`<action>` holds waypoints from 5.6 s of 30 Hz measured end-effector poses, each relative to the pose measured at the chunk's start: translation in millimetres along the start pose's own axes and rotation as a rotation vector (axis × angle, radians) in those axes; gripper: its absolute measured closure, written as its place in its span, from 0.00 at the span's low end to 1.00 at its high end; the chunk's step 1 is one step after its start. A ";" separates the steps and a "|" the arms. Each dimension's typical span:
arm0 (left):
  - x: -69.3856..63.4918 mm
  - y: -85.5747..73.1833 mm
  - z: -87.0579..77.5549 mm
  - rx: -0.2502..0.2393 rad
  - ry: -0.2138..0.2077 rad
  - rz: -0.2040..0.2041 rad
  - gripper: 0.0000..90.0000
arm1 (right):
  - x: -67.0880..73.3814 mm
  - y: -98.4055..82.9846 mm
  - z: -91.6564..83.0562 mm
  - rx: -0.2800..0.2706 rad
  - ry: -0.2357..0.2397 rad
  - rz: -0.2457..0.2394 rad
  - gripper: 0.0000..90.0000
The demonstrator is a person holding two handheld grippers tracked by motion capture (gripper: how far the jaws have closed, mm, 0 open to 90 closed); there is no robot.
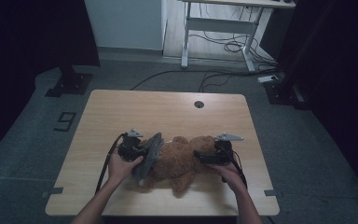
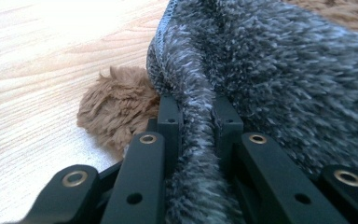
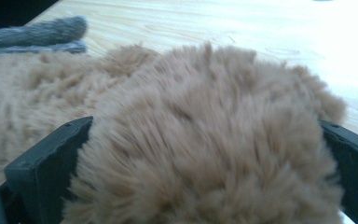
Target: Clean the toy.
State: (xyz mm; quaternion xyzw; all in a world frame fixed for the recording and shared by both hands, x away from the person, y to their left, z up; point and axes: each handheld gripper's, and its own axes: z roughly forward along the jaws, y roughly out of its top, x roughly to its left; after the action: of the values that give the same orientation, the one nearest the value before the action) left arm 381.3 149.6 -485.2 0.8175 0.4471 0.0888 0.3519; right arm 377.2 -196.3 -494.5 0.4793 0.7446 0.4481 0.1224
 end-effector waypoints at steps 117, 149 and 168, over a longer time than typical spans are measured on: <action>-123.4 62.0 34.9 -0.149 -0.158 0.178 0.87 | 9.0 -76.2 -19.3 -0.249 -0.076 -0.084 0.41; -107.5 77.4 -18.8 -0.253 -0.165 0.152 0.87 | 13.6 -77.5 -18.4 -0.268 -0.107 -0.088 0.40; -128.7 103.6 64.5 -0.007 -0.063 0.204 0.87 | 17.4 -79.7 -19.2 -0.260 -0.133 -0.146 0.40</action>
State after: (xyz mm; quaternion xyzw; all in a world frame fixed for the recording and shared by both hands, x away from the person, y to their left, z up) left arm 405.1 -21.2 -443.1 0.8599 0.3502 0.1001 0.3577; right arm 308.4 -203.5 -541.8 0.4327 0.7033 0.4981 0.2646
